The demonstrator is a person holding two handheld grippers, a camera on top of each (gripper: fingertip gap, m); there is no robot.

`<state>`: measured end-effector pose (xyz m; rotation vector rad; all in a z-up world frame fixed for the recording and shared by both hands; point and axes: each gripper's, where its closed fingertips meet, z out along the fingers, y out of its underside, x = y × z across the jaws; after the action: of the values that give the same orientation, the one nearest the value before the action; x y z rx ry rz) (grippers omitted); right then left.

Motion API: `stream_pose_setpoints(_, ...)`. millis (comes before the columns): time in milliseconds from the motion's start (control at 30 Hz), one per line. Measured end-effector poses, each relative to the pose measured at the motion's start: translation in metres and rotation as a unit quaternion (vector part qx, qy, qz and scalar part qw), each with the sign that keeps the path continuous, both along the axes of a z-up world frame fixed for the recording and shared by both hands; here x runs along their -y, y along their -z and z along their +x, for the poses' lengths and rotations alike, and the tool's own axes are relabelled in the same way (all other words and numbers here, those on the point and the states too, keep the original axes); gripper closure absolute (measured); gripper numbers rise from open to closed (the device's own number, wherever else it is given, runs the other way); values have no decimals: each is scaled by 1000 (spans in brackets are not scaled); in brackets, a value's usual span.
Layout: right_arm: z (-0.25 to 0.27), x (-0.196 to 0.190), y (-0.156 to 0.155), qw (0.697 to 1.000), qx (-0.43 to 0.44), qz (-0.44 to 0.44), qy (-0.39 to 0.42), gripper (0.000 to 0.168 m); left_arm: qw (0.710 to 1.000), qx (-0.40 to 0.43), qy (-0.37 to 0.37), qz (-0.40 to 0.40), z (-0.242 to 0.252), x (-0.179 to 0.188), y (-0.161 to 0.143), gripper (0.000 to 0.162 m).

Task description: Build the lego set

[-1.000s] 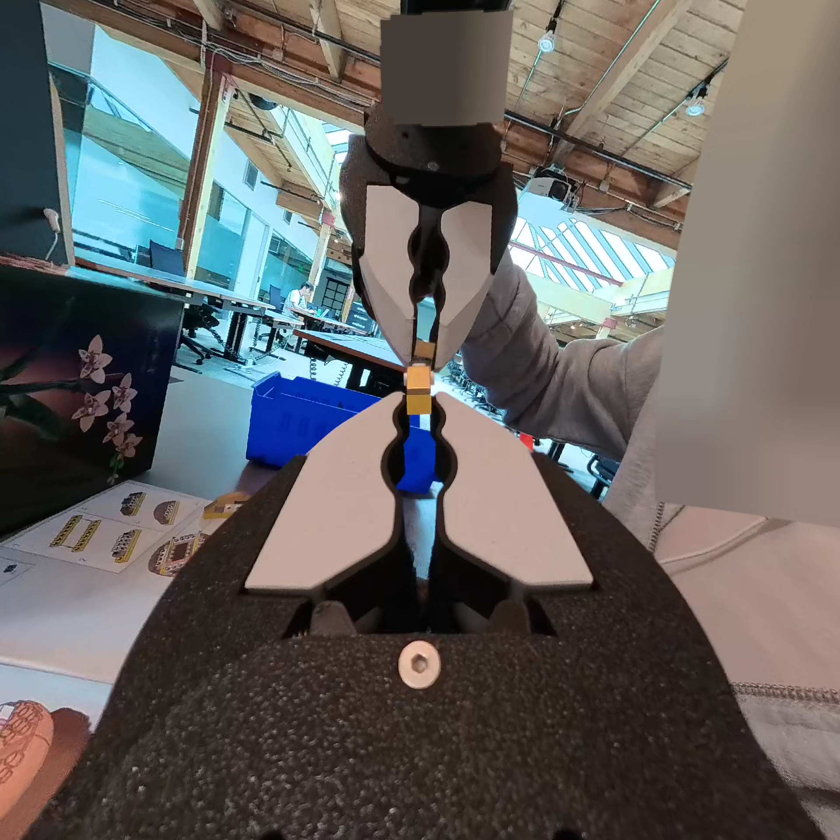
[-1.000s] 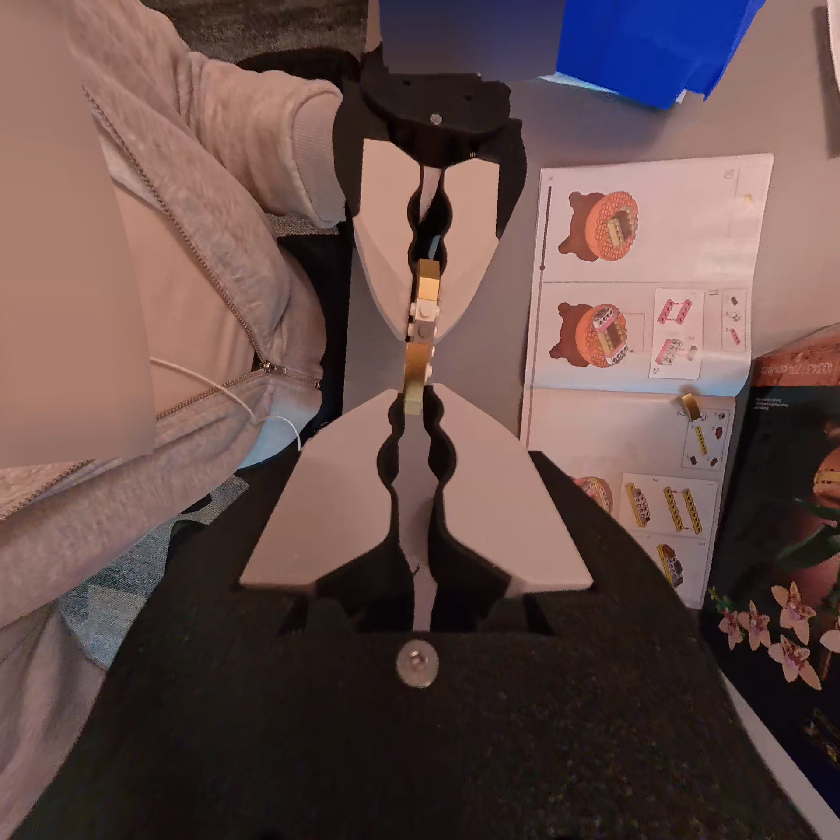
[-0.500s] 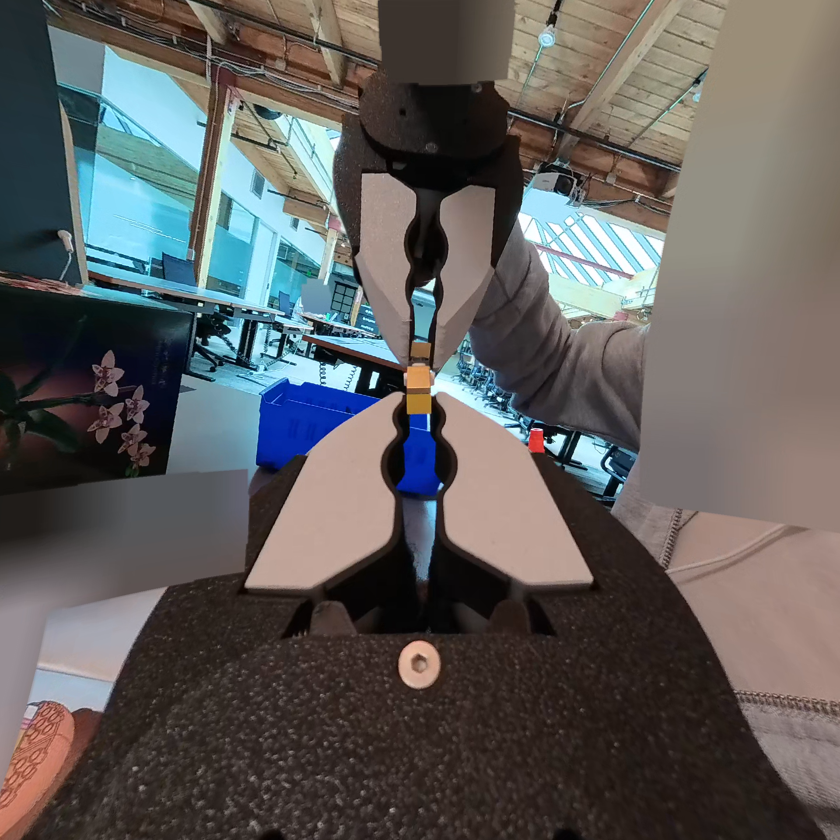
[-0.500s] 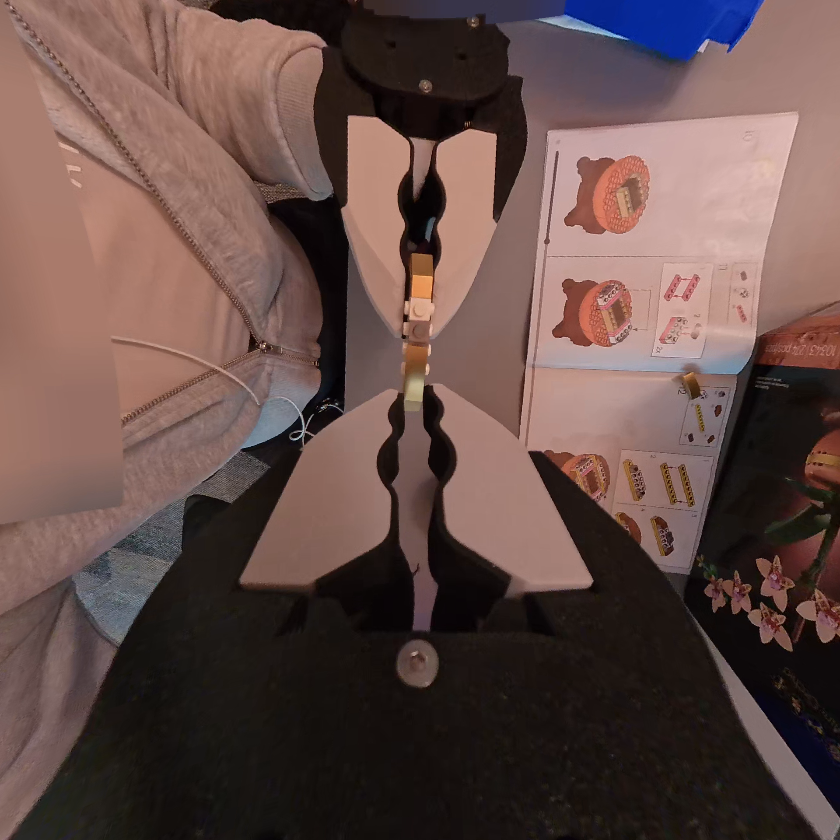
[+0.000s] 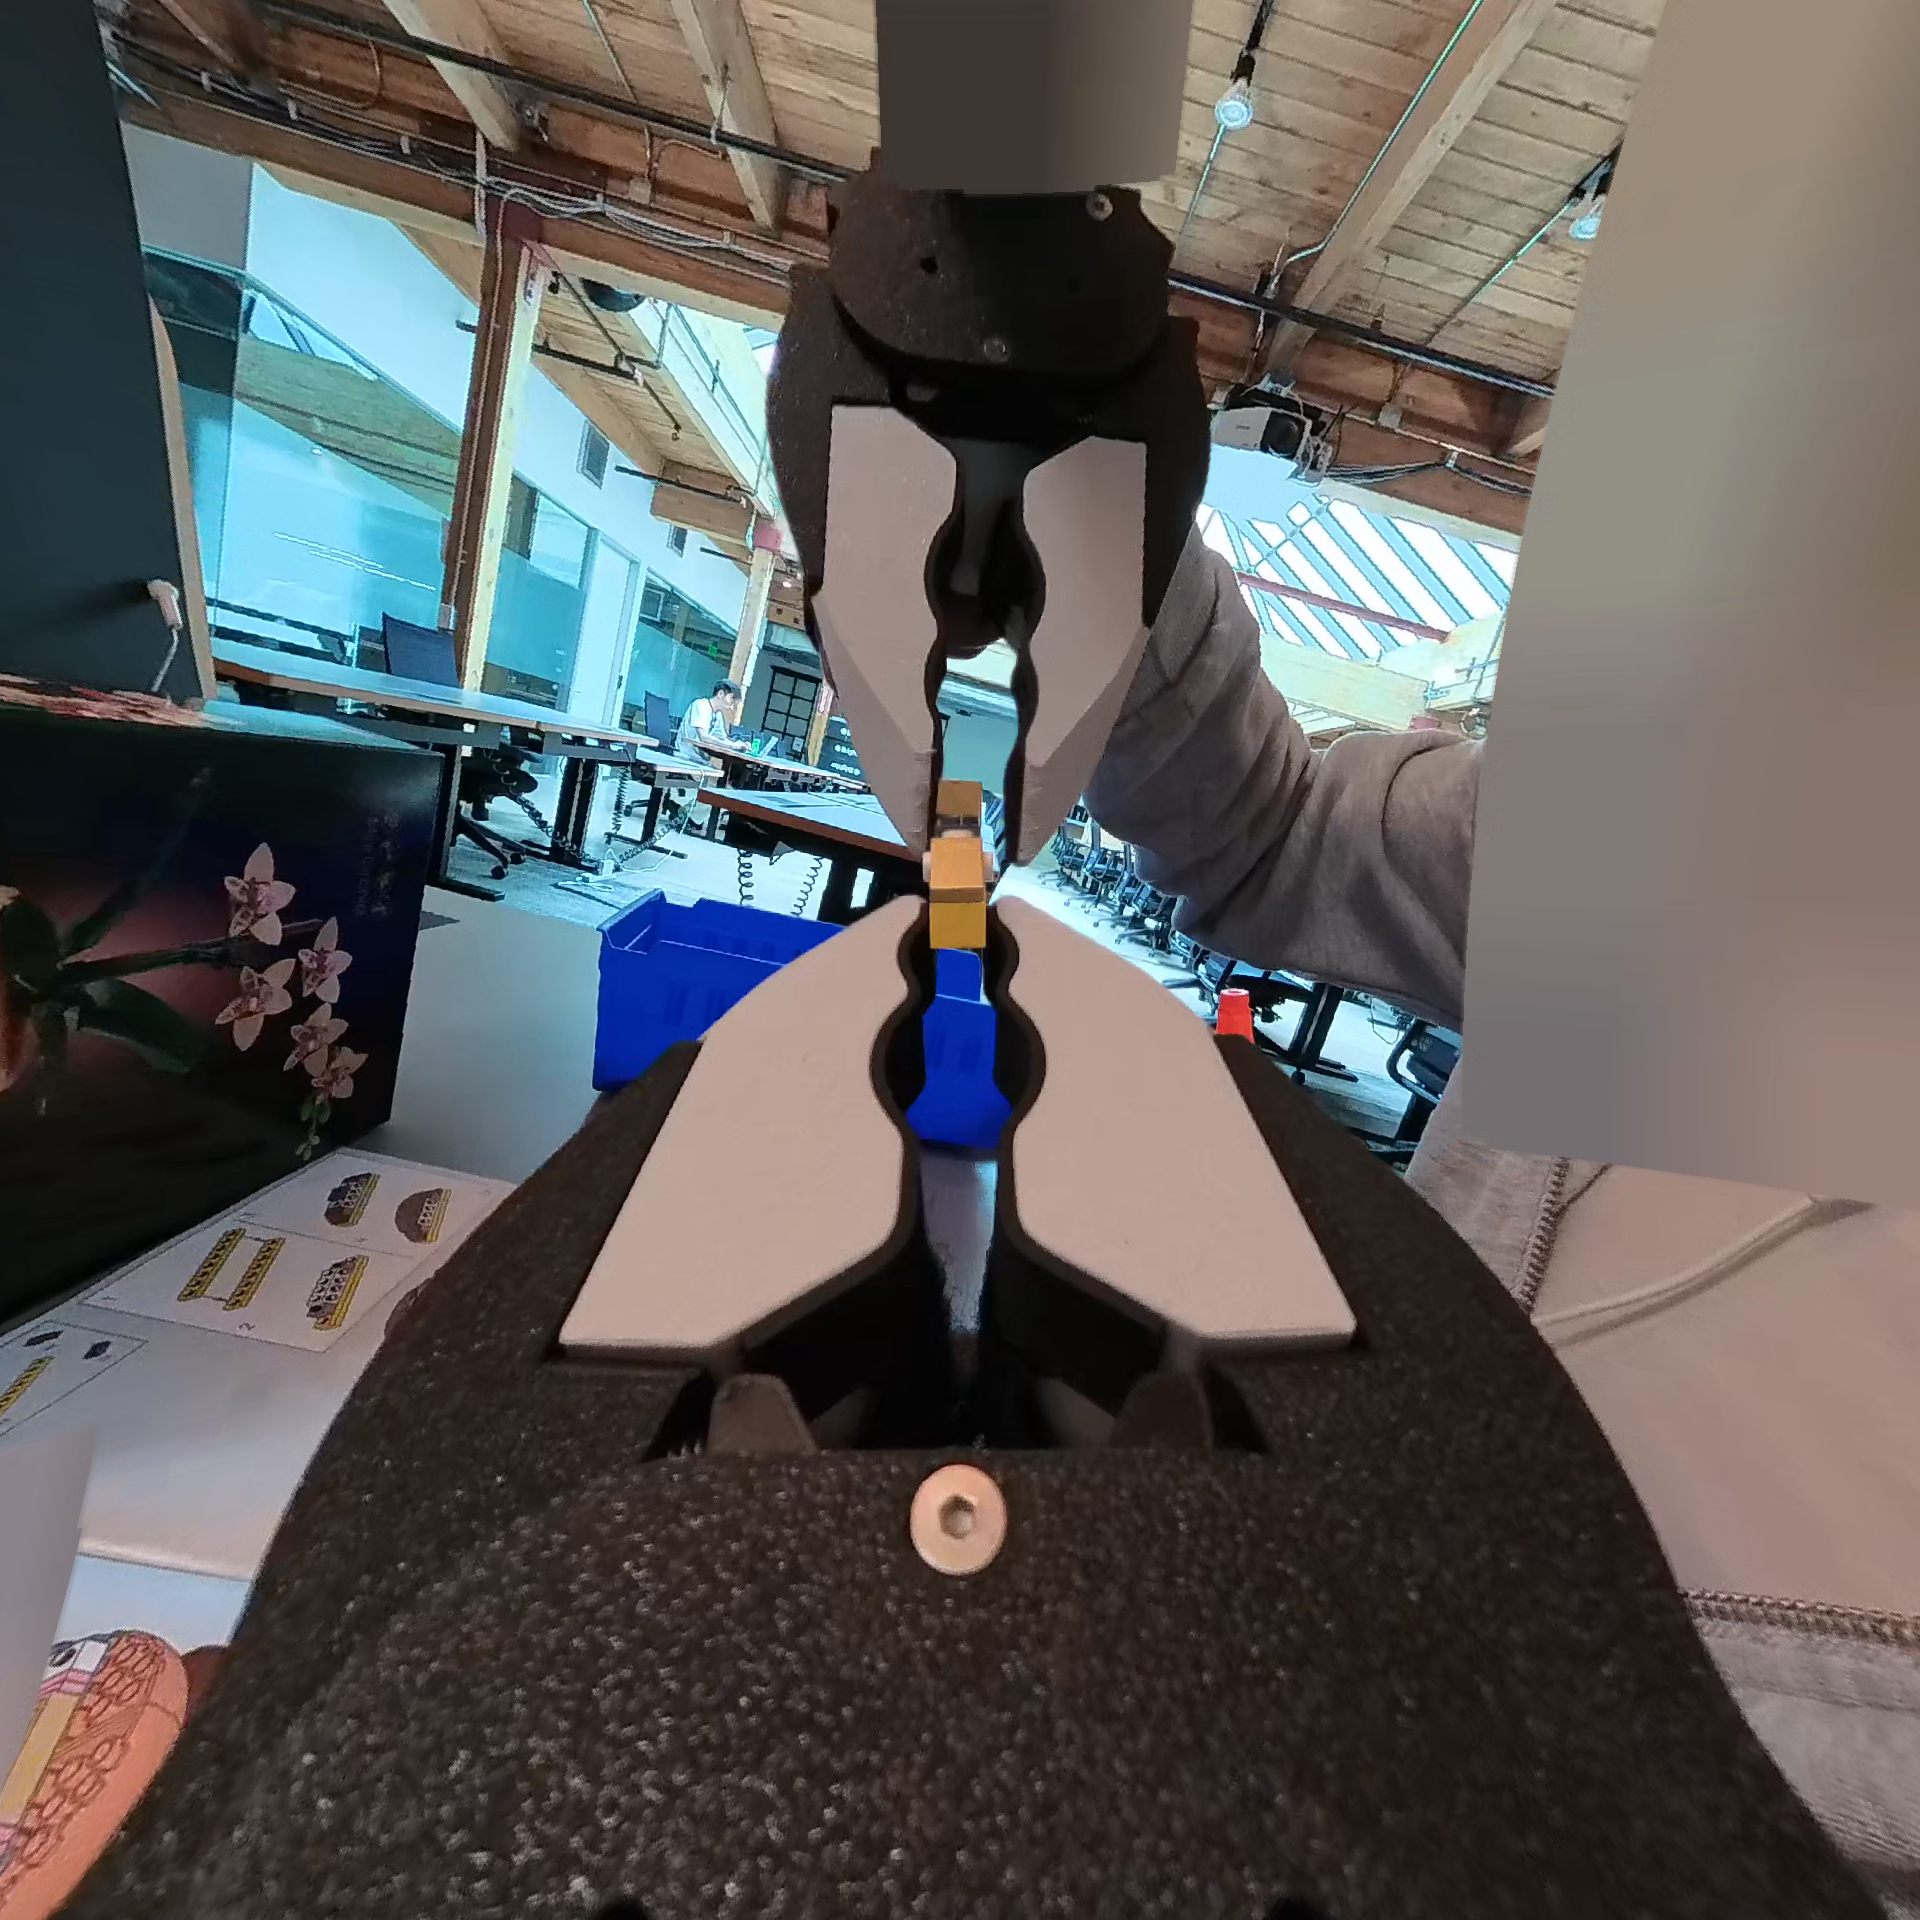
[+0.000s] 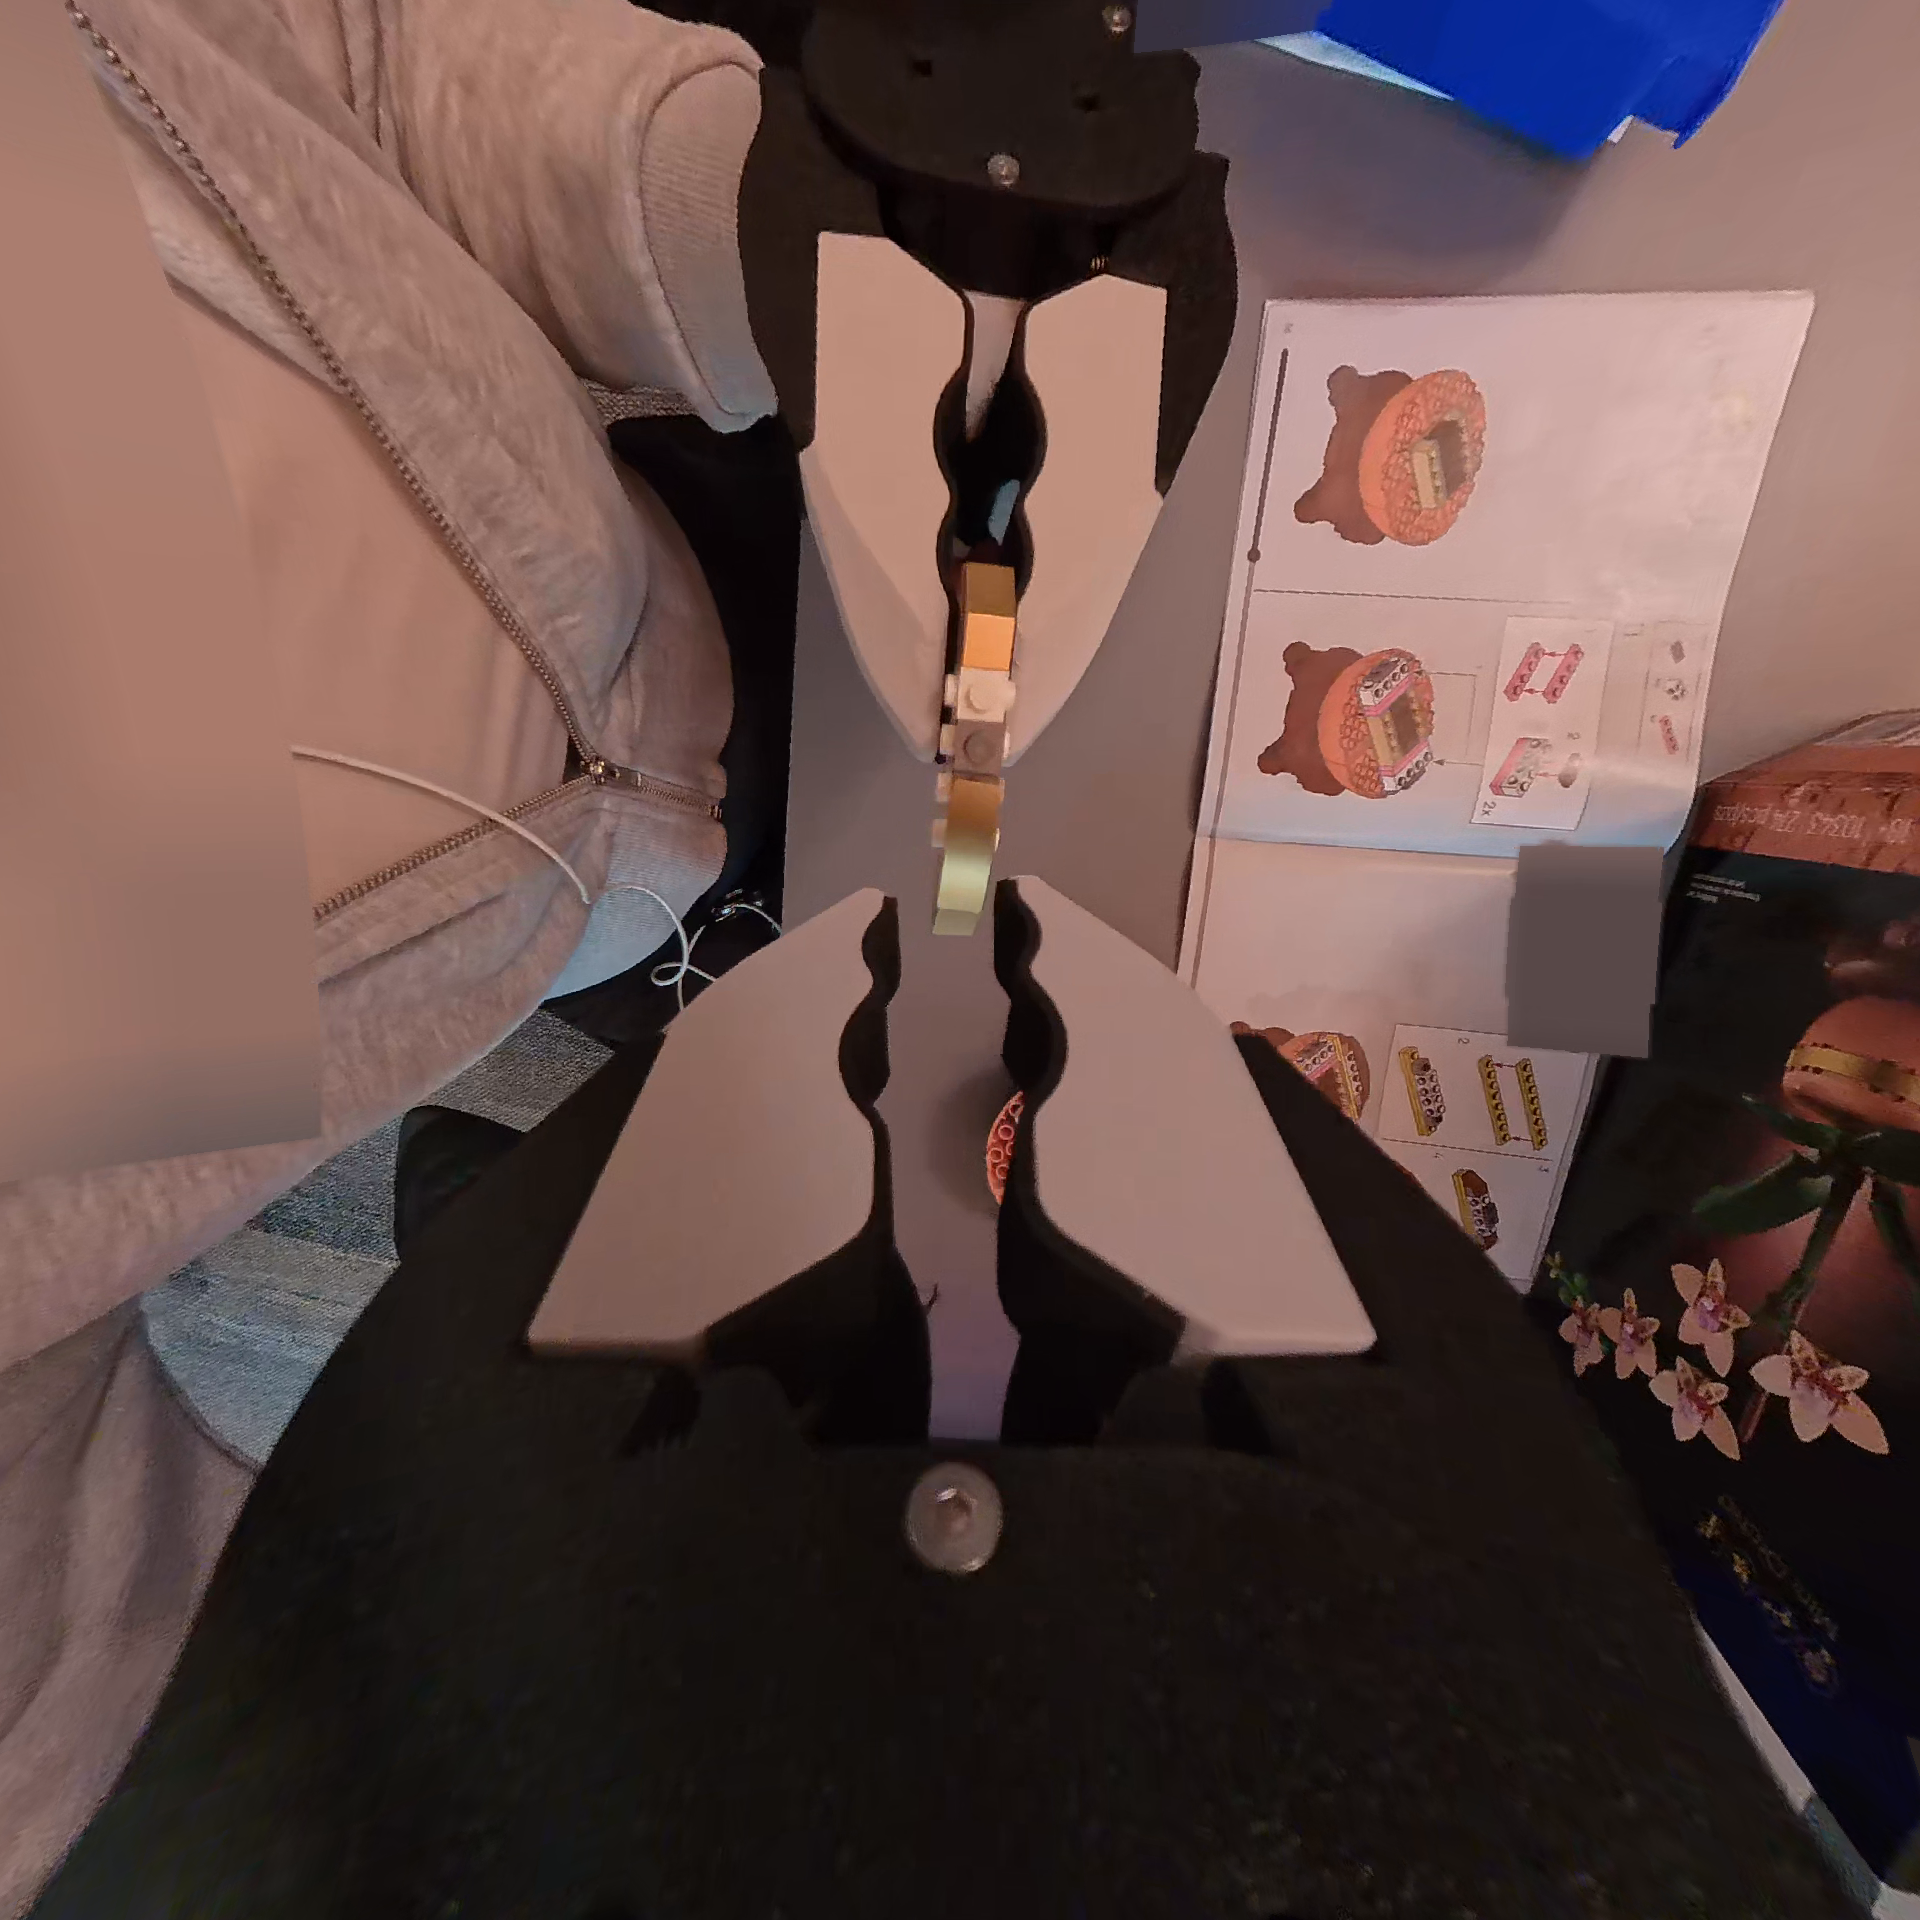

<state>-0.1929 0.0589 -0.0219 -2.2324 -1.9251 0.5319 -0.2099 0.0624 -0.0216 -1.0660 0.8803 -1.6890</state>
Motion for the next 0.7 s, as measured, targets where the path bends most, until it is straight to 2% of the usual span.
stream_pose_setpoints(133,-2,-6,-10,999,-27,44,7,134,1000,16,3,-6,-4,-1,-7,155)
stream_pose_setpoints(233,-9,-19,-35,975,-136,175,-2,105,999,30,12,-16,-8,-2,-20,155)
stream_pose_setpoints(300,-13,-20,-62,921,-248,299,-14,96,999,39,23,-26,-11,-2,-32,155)
stream_pose_setpoints(367,-9,-14,-86,836,-350,423,-7,102,998,42,36,-37,-12,-4,-44,155)
stream_pose_setpoints(433,-4,-5,-92,753,-386,533,-9,110,996,49,51,-47,-12,-4,-57,155)
stream_pose_setpoints(467,-4,-1,-89,722,-377,580,-18,110,996,51,57,-49,-11,-4,-63,155)
stream_pose_setpoints(500,-6,1,-85,701,-361,614,-29,108,995,54,62,-51,-11,-3,-68,155)
stream_pose_setpoints(600,-11,0,-84,682,-340,646,-47,103,993,61,82,-58,-6,1,-81,155)
stream_pose_setpoints(700,-12,4,-99,647,-331,681,-89,115,991,67,95,-60,0,6,-89,155)
